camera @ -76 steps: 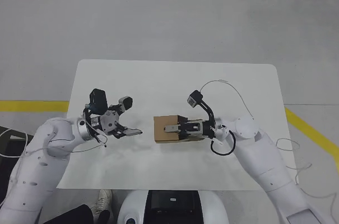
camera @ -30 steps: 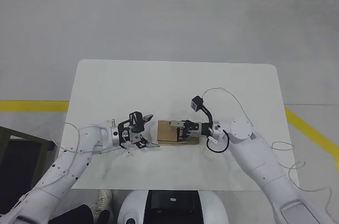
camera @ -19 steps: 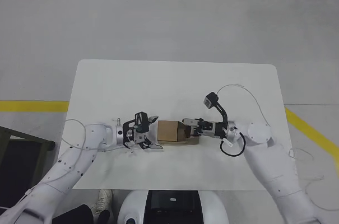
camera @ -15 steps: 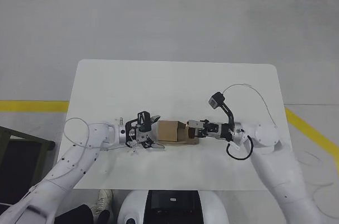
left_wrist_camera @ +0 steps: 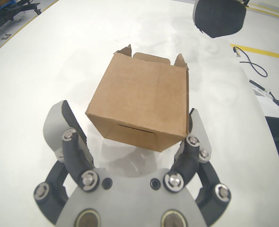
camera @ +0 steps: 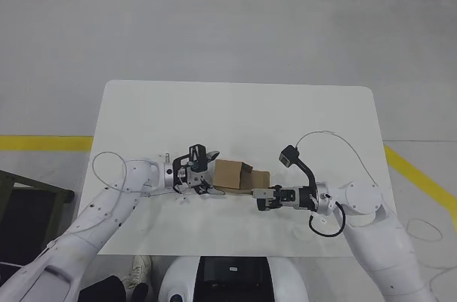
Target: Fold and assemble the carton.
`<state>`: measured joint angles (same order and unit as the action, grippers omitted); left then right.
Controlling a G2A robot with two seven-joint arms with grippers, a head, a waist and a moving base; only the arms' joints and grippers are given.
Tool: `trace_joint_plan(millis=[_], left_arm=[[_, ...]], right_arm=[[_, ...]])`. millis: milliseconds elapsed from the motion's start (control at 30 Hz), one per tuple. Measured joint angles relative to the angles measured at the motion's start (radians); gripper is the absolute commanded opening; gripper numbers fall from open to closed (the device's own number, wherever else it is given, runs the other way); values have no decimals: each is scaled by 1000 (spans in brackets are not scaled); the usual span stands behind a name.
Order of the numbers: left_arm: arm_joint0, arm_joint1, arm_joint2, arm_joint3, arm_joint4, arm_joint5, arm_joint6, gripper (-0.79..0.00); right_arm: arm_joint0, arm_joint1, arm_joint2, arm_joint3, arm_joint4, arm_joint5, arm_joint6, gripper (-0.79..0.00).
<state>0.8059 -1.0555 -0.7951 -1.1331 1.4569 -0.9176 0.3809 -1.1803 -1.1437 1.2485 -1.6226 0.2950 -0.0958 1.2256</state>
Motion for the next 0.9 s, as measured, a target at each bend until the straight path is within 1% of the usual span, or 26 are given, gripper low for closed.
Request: trace_joint_plan(millis=[200,367,467,700,800,900], left_arm=[[-4,1,-2,6,39,-11,28,0],[-6,10,-10,9,68,-75,55,0],[1,14,-11,-4,89,-94,67,0],[22,31,-28,-32,126,-95,71,0],[27,38,-45,-32,120,-88,62,0],[30,37,-58,-33,92,-72,52,0]], right_arm=[[0,0,0,0,0,1,0,0],[0,0,0,0,0,1,0,0],[0,0,0,0,0,1,0,0],[0,0,0,0,0,1,0,0],[0,0,0,0,0,1,0,0],[0,0,0,0,0,1,0,0]])
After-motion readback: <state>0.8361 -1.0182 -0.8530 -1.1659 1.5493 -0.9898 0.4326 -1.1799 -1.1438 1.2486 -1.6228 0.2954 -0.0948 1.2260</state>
